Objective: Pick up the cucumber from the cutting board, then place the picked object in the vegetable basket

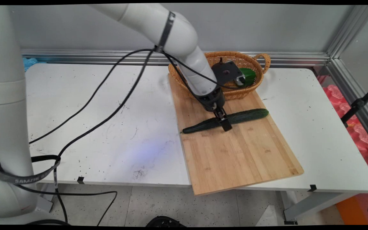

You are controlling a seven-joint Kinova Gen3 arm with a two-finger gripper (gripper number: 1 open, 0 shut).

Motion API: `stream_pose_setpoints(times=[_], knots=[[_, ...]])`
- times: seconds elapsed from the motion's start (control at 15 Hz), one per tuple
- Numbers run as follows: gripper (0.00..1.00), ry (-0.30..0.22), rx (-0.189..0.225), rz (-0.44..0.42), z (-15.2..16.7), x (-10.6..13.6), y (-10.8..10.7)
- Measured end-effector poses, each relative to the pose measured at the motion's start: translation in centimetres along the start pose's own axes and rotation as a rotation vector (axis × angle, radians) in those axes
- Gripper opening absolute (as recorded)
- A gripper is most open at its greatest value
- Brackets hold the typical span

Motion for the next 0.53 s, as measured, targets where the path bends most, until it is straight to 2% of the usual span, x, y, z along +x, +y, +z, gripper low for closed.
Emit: stream_pose_setpoints(times=[0.07, 0.13, 0.53], knots=[[1.0, -0.003, 0.002, 0.005, 0.5, 0.3, 0.1], [0.0, -0.005, 0.004, 0.01, 0.9, 0.5, 0.2], [0.0, -0.003, -0.001, 0.039, 2.0, 1.3, 0.7]])
